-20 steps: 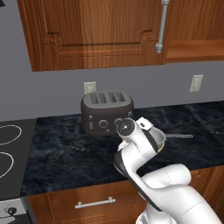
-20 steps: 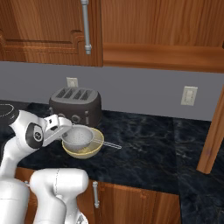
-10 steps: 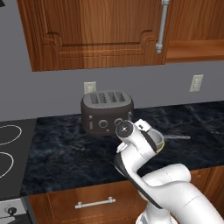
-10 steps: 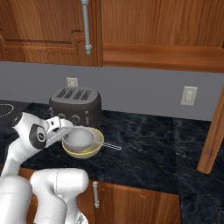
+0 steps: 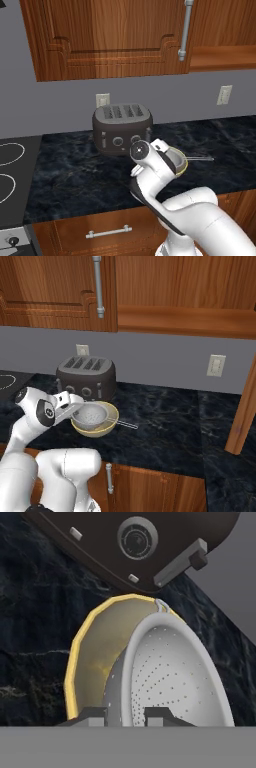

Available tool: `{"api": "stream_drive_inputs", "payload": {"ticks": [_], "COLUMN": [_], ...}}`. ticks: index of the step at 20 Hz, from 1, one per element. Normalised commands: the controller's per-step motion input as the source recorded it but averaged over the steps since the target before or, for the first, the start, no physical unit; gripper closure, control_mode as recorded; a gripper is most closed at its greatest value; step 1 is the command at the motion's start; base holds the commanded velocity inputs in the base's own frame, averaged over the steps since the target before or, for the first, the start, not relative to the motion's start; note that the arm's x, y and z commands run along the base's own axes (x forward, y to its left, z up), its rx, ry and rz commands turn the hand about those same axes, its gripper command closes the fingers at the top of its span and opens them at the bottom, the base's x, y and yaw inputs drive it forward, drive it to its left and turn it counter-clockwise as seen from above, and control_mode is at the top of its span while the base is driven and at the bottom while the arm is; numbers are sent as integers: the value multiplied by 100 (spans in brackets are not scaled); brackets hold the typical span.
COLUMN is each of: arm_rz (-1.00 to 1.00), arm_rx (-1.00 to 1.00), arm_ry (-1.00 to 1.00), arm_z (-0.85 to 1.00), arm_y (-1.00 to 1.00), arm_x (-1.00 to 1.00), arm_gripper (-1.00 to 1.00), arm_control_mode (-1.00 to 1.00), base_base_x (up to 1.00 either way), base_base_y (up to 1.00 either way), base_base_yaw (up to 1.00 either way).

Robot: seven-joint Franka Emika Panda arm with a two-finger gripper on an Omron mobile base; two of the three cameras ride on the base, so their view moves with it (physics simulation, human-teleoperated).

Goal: Open the cabinet and setup a tea strainer by placing it in the bowl upright.

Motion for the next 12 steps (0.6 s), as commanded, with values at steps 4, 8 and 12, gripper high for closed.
{"api": "stream_drive_inputs", "payload": {"ticks": [4,8,12], "arm_rz": [0,0,0], "arm_rx": [0,0,0], "arm_ry": [0,0,-1], "arm_z": [-22,-23,-24], "arm_y": [1,3,6], "arm_x": [12,10,11], "arm_gripper": [100,100,100], "arm_control_mode": [-100,-100,-100], "base_base_x": [0,0,0], "base_base_y": [0,0,0], "base_base_yaw": [0,0,0]}}
